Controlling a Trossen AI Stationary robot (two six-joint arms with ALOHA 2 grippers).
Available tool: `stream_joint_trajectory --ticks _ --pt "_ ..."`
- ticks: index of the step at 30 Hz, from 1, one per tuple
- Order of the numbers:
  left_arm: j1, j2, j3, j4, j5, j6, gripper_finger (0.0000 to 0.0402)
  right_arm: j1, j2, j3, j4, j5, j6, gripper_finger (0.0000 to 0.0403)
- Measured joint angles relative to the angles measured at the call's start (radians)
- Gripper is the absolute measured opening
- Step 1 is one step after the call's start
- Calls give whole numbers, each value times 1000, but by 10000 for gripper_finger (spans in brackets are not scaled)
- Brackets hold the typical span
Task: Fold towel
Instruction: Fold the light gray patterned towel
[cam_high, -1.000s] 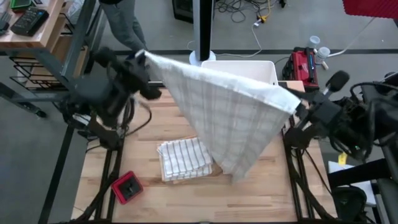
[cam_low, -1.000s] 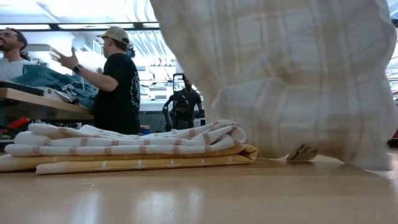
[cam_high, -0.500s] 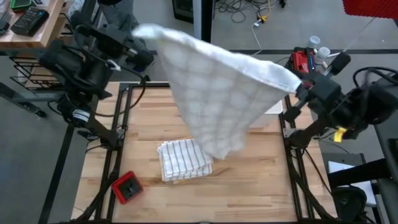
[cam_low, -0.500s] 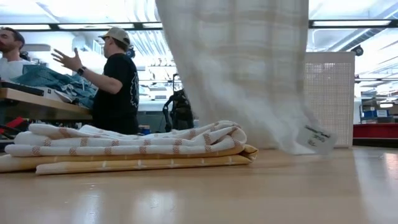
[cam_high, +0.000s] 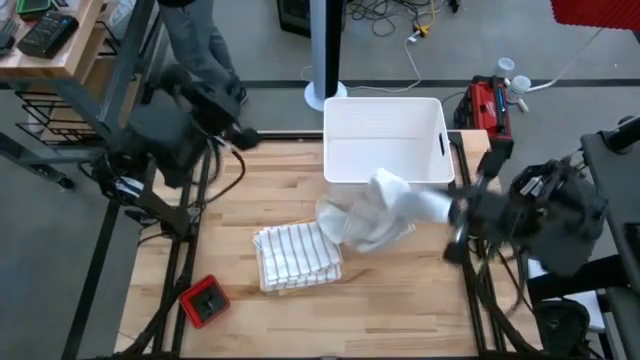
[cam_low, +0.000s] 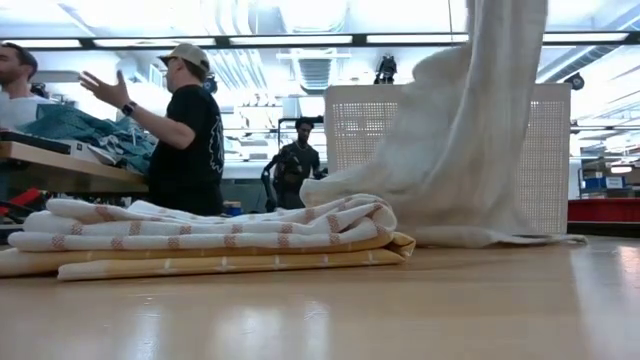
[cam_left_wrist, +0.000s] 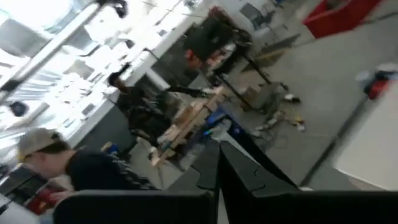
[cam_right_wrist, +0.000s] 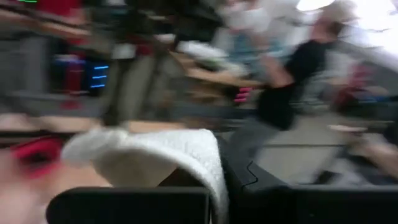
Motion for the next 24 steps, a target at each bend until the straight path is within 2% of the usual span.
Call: stream_joint_trajectory --ticks 2,3,5,7,8,9,11,16,21,24 --pt "-25 4 -9 -199 89 -220 0 18 24 0 -36 -62 84 0" --pt "-41 5 -12 -304 193 -350 0 27 36 0 -56 -78 125 0" --pt "-58 5 -22 -453 515 -584 0 46 59 0 -98 -98 205 0" --pt "-56 6 -70 -493 862 -720 0 65 83 0 -152 -136 279 0" --pt "-63 8 -108 -488 985 -754 0 74 94 0 -177 -164 309 0" --pt "-77 10 -158 -479 1065 -771 0 83 105 0 -203 -183 344 0" --pt "-116 16 -266 -448 1111 -774 0 97 128 0 -245 -196 414 0" --pt "-133 11 -558 -264 1083 -769 0 120 188 0 -307 -222 557 0" --pt "-101 16 -881 152 1183 -798 21 129 245 0 -312 -293 648 0" --pt "-65 16 -1040 434 1186 -809 48 129 277 0 -331 -378 690 0"
